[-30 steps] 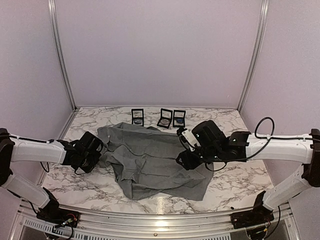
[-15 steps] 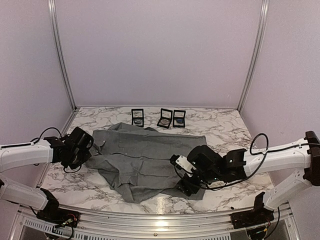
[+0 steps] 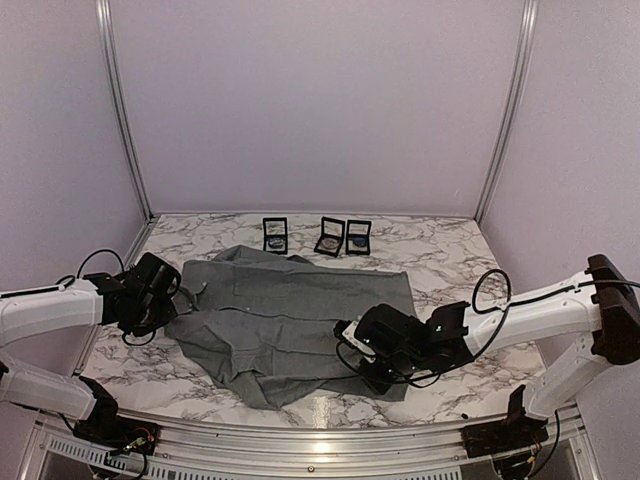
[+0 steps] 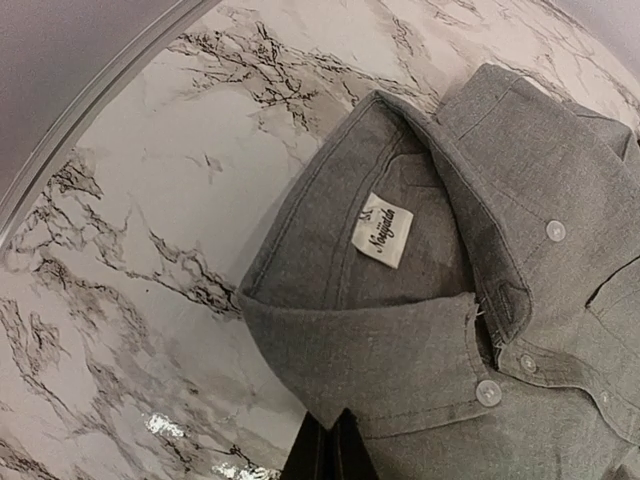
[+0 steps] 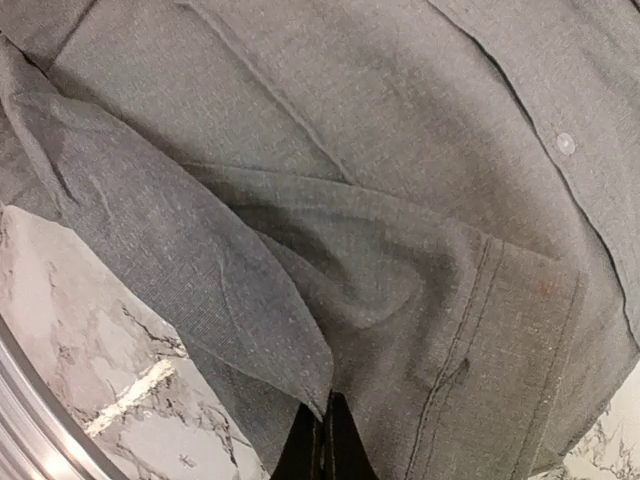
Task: Remove the brooch from the garment
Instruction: Adjust the flattened clothing at the center of the board.
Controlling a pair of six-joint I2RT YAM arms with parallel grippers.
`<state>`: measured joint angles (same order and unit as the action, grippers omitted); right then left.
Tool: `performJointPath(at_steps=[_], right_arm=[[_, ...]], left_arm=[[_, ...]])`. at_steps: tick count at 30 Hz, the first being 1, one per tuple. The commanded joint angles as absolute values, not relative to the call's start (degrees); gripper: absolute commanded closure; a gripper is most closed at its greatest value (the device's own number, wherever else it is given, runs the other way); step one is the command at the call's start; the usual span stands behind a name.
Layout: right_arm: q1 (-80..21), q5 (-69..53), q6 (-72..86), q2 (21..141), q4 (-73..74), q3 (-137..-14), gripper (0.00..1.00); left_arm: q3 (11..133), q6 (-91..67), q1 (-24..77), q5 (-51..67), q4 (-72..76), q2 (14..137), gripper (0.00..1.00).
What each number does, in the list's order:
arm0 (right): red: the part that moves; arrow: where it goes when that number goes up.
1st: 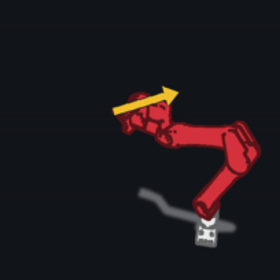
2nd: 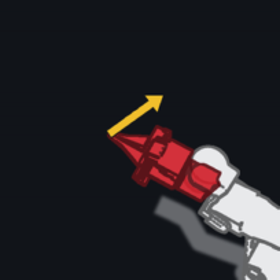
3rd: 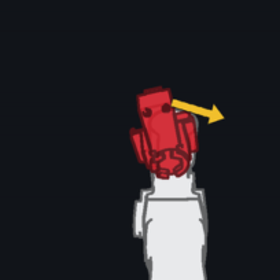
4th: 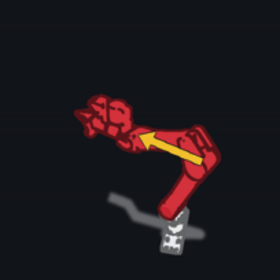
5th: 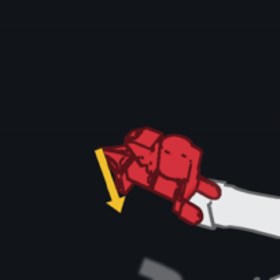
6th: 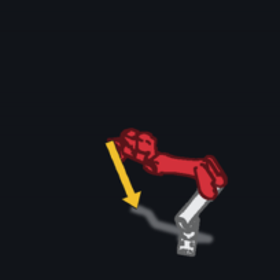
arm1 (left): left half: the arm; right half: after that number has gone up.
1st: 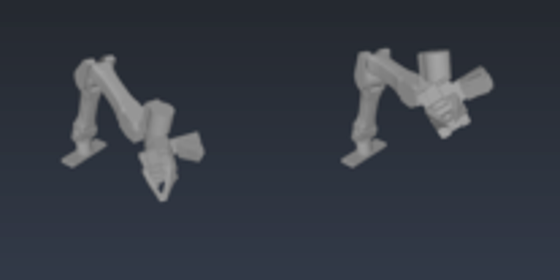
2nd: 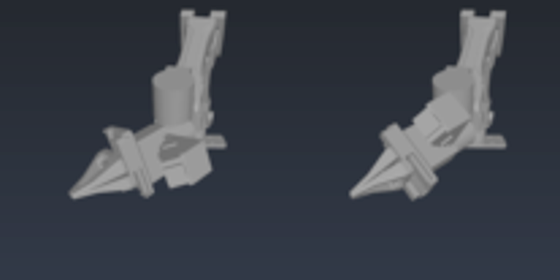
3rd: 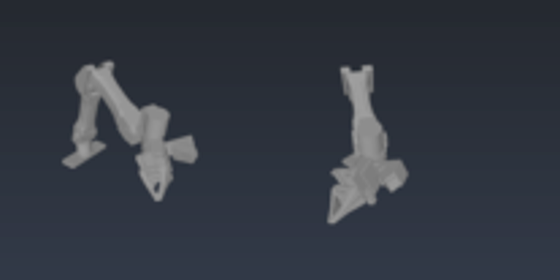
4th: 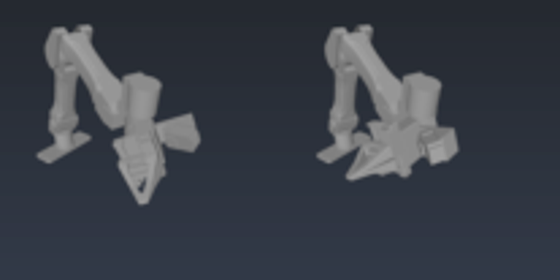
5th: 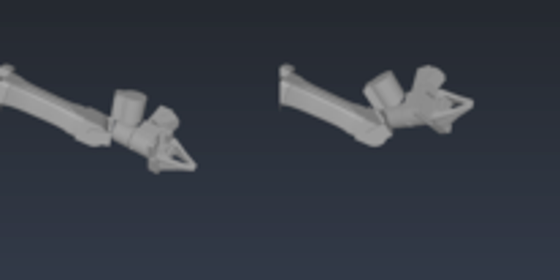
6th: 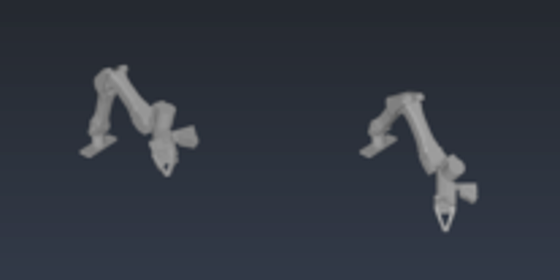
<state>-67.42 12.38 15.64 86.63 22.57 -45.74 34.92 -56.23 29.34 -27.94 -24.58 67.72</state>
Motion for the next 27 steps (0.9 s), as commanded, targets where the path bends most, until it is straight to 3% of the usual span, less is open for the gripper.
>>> performJointPath(at_steps=[1,8,14,21,27], right_arm=[[-68.3,6.6,15.8,80.6,30.1,-50.7,1.00],[-69.4,-15.8,14.5,72.5,34.8,-51.8,1.00],[-75.8,-30.0,15.2,72.4,34.9,-55.4,1.00],[-79.6,-37.8,16.8,73.8,34.2,-65.1,1.00],[-78.8,-35.0,18.0,79.2,34.4,-65.3,1.00]], left_arm=[[37.8,-50.7,28.5,-28.7,-28.5,68.1,1.00],[41.4,-43.8,28.4,-30.0,-32.6,69.3,1.00],[43.4,-39.0,28.3,-30.4,-35.1,70.4,1.00],[44.0,-36.4,27.4,-29.5,-36.0,73.0,1.00],[45.1,-35.7,27.4,-25.4,-36.1,73.6,0.83]])
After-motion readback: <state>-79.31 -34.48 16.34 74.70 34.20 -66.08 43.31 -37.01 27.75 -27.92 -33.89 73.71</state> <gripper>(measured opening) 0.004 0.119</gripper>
